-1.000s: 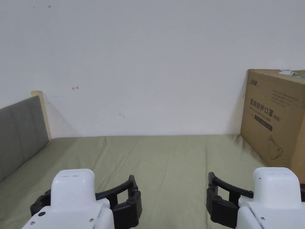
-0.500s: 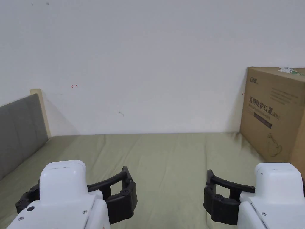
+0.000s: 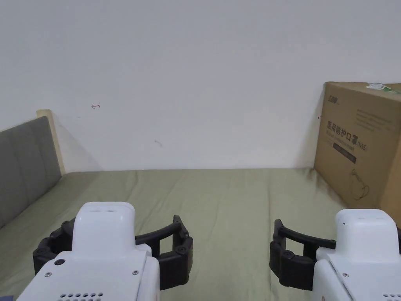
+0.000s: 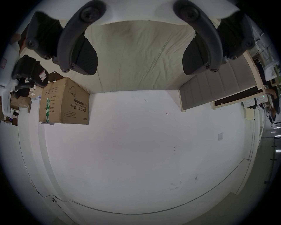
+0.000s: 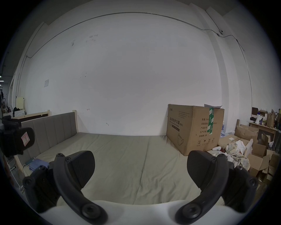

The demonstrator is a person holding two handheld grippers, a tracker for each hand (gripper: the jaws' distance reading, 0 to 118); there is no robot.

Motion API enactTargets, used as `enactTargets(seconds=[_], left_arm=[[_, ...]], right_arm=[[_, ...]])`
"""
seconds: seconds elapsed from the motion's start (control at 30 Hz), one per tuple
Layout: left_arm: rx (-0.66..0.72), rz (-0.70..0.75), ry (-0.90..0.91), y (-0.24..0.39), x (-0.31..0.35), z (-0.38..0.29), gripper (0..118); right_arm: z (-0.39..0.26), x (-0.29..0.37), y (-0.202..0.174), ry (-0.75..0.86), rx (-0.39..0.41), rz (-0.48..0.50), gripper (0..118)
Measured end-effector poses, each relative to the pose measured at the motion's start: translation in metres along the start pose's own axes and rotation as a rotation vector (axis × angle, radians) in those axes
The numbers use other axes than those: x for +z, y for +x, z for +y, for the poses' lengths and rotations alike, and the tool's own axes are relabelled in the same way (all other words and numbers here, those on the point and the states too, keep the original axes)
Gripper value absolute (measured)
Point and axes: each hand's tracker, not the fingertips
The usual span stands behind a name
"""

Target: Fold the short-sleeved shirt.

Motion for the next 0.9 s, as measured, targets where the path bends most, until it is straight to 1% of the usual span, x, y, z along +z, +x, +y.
enactTargets(seconds=[0.13,0.3,0.5,0.67,0.8,0.9], left_arm=[[0.011,-0.019,-0.002,-0.0025,-0.0011,-0.0008,114],[0.059,-0.041,-0.017,-0.002,-0.0027,-0.0024,114],[0.041,-0.034,-0.046,0.0013,-0.0054,-0.0034,114],[0.056,-0.056,-0.075,-0.003,-0.0061,-0.0039,114],[0.064,-0.023,-0.098,-0.0043,-0.0068,-0.0039,114],[0.086,-0.035,-0.119,-0.0068,-0.0068,-0.0008,114]], right_arm=[[0.0009,-0.0016,-0.0012,-0.004,-0.004,-0.001,118],[0.0017,-0.0019,-0.0019,-0.001,-0.024,0.009,118],[-0.0005,-0.003,-0.0011,-0.008,-0.009,0.001,118],[-0.0006,-0.0047,-0.0008,-0.025,-0.013,0.017,118],[-0.0022,-0.0049,-0.0057,-0.037,0.005,0.021,118],[-0.002,-0.005,-0.0071,-0.042,-0.001,0.032,118]])
